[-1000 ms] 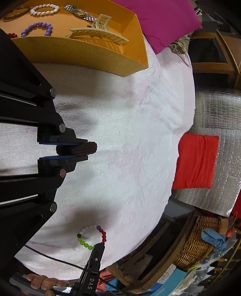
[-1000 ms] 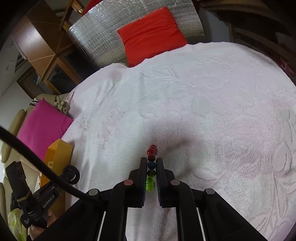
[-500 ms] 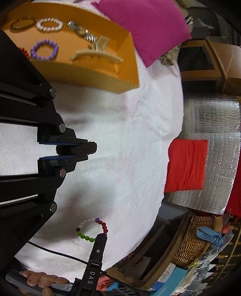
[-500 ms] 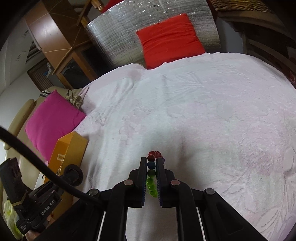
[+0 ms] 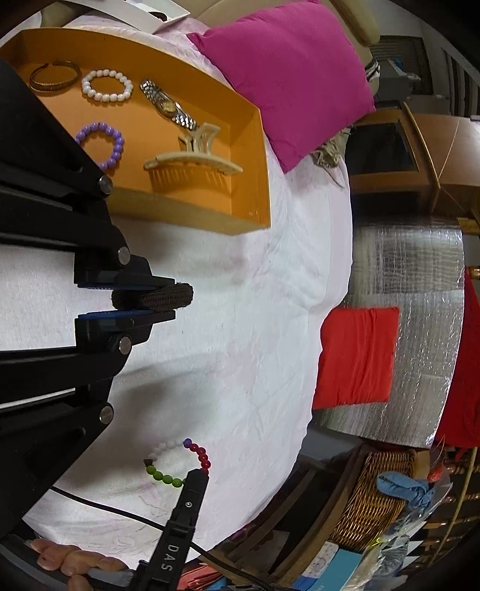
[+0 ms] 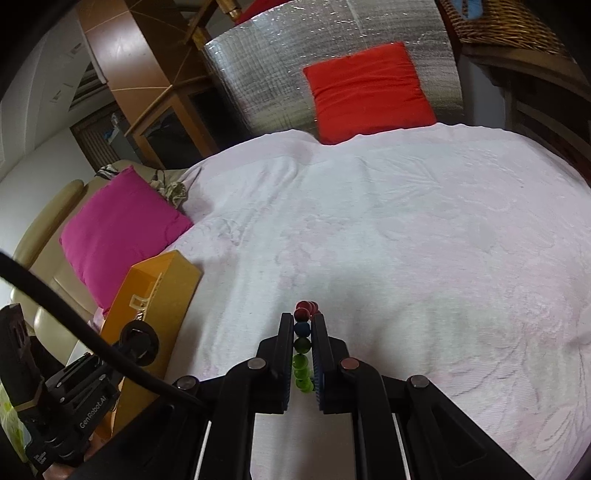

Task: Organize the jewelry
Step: 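Lift the hair tie and multicolour bracelet and carry them toward the orange box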

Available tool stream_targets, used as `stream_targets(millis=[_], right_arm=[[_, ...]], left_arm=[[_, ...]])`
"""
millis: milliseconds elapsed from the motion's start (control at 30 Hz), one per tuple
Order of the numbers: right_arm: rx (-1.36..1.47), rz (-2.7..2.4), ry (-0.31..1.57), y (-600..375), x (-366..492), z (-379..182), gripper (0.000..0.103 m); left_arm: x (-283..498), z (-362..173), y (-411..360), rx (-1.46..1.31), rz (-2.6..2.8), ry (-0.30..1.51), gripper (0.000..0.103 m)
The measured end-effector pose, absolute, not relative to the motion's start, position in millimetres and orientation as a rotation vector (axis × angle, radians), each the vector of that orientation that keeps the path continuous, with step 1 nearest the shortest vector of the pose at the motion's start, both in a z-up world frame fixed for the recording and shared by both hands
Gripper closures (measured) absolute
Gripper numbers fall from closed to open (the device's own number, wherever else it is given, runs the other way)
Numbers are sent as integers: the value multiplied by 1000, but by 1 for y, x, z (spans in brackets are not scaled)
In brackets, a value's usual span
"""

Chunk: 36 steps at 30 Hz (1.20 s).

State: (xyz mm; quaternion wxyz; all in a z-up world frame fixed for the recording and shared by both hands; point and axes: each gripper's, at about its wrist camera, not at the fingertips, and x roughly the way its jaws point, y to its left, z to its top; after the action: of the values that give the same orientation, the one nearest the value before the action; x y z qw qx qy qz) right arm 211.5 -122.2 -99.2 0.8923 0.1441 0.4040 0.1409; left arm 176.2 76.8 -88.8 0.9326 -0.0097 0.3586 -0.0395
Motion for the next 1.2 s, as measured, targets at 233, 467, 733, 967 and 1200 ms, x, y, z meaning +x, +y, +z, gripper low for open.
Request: stream_targets(millis=[233, 467, 733, 967, 1200], right_arm=[[277, 328, 826, -95, 209, -99, 92], [240, 361, 813, -70, 206, -100, 92], [213, 402, 790, -48, 203, -96, 92], [181, 434, 760, -28, 199, -89, 92], [166, 465, 759, -12, 197, -88, 92]], left_arm=[[174, -85, 92, -36, -59, 722, 94], [169, -81, 116, -73, -39, 700, 94], [163, -76, 144, -120, -12, 678, 94], [158, -75, 169, -154, 26, 667, 94], [153, -78, 188, -181, 64, 668, 94]])
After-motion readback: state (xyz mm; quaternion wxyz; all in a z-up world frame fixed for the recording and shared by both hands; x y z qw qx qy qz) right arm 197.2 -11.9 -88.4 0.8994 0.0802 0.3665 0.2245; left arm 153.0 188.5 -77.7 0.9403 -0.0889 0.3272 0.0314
